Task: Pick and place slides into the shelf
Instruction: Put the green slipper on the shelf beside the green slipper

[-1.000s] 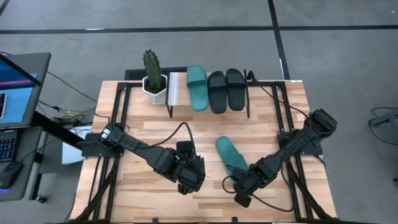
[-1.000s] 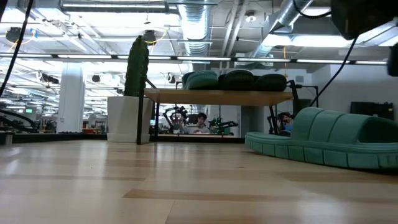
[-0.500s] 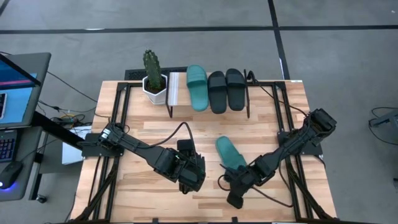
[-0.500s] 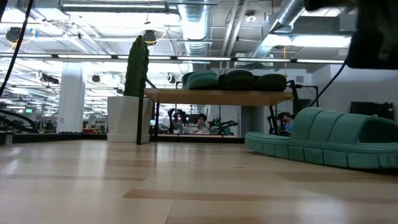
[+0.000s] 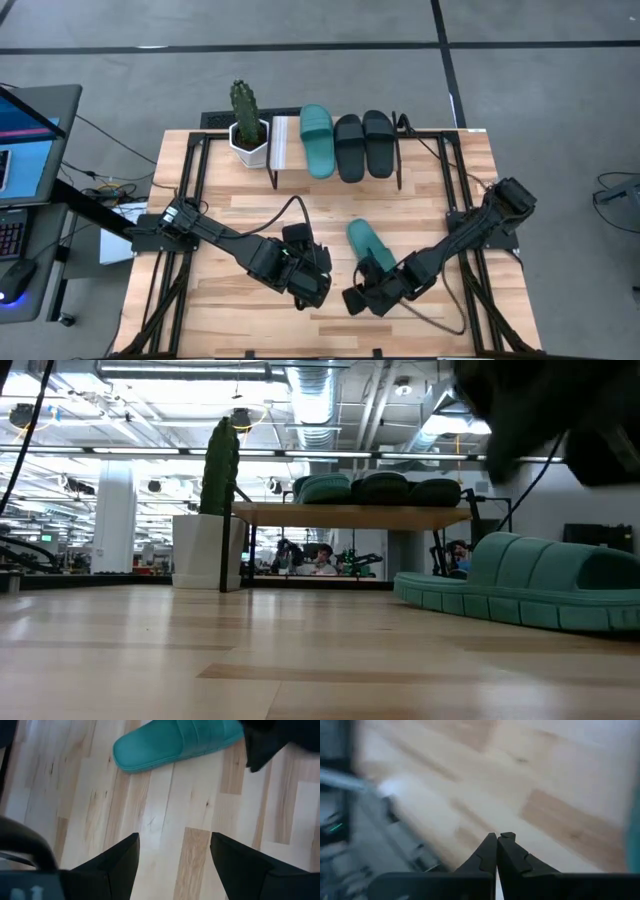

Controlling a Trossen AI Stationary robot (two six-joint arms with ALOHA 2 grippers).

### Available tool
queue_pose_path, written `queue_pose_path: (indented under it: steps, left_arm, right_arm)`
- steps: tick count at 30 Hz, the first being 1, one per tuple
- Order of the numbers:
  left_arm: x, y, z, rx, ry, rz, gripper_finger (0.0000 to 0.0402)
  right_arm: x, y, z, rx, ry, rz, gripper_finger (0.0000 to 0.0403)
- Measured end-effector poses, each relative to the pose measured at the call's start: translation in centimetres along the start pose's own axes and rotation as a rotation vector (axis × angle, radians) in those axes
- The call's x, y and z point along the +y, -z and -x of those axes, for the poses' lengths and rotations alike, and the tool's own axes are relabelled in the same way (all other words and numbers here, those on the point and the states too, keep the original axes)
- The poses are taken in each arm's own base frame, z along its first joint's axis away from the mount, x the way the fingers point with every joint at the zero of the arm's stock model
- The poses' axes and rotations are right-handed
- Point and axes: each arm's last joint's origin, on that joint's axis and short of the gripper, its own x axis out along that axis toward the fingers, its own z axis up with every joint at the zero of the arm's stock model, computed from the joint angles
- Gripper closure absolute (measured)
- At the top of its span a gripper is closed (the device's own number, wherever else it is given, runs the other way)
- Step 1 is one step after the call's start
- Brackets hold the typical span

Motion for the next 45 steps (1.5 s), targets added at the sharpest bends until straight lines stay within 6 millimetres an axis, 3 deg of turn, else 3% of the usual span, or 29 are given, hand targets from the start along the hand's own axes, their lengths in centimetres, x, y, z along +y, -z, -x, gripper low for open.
queue_pose_path:
  steps: [7,12,16,22,27,30,36,45]
  left_arm:
    - [0.0,-0.1,0.0,-0.007,0.004,-0.003,0.0171]
    - [-0.1,-0.3,0.0,-0.023,0.011,0.011,0.0171]
    - [-0.2,-0.5,0.0,-0.043,0.023,0.022,0.0171]
    - [-0.3,-0.6,0.0,-0.055,0.032,0.029,0.0171]
    - [-0.4,-0.8,0.0,-0.075,0.043,0.041,0.0171]
    - [-0.5,-1.0,0.0,-0.098,0.055,0.053,0.0171]
    - [-0.6,-1.2,0.0,-0.109,0.062,0.055,0.0171]
    - [-0.7,-1.3,0.1,-0.123,0.073,0.066,0.0171]
  right_arm:
    - [-1.3,2.4,-4.5,0.023,0.108,-0.149,0.0403]
    - [-1.4,3.5,-5.1,0.041,0.224,-0.177,0.0403]
    - [-2.2,3.9,-3.5,0.023,0.441,-0.158,0.0403]
    - [-2.9,3.5,0.6,-0.076,0.789,-0.106,0.0403]
    - [-2.8,2.8,3.0,-0.172,0.969,-0.047,0.0403]
    - [-2.0,2.8,3.3,-0.178,0.936,-0.050,0.0403]
    - [2.3,4.0,2.5,-0.112,0.534,-0.022,0.0403]
    - [0.2,3.2,0.5,-0.067,0.593,-0.006,0.0403]
